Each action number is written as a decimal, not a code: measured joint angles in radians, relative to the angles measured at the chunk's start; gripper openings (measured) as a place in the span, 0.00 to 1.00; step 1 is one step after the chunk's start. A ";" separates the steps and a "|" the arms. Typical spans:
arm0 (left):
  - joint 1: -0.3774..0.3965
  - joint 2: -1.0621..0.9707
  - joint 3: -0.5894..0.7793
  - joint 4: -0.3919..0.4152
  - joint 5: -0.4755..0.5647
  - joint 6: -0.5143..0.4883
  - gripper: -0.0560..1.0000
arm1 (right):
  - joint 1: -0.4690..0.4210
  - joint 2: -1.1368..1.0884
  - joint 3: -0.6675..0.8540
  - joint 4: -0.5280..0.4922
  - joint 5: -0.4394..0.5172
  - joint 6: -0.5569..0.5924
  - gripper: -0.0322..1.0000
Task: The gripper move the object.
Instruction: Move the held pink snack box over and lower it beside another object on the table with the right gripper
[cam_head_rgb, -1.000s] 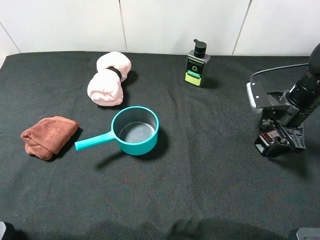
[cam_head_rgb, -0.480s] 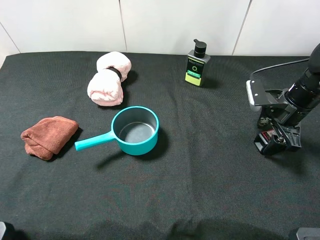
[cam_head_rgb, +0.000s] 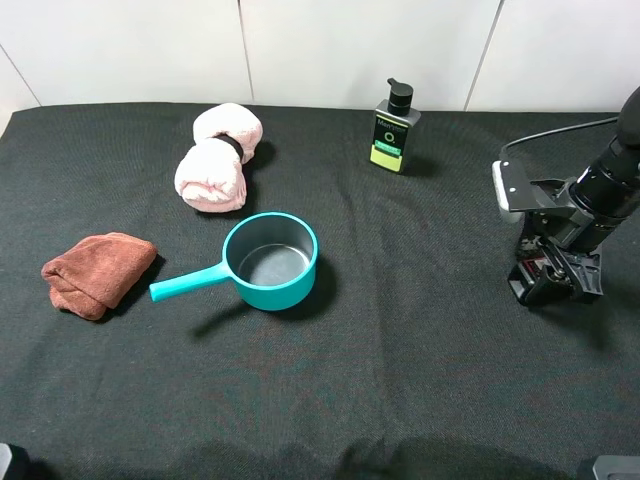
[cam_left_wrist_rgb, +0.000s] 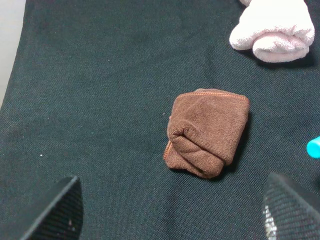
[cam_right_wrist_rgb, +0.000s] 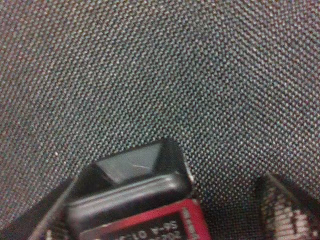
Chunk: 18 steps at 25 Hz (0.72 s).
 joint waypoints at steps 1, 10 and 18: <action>0.000 0.000 0.000 0.000 0.000 0.000 0.78 | 0.000 0.000 0.000 0.000 0.000 0.000 0.53; 0.000 0.000 0.000 0.000 0.000 0.000 0.78 | 0.000 0.000 0.000 0.000 0.007 -0.002 0.41; 0.000 0.000 0.000 0.000 0.000 0.000 0.78 | 0.000 0.000 0.000 0.000 0.026 -0.003 0.36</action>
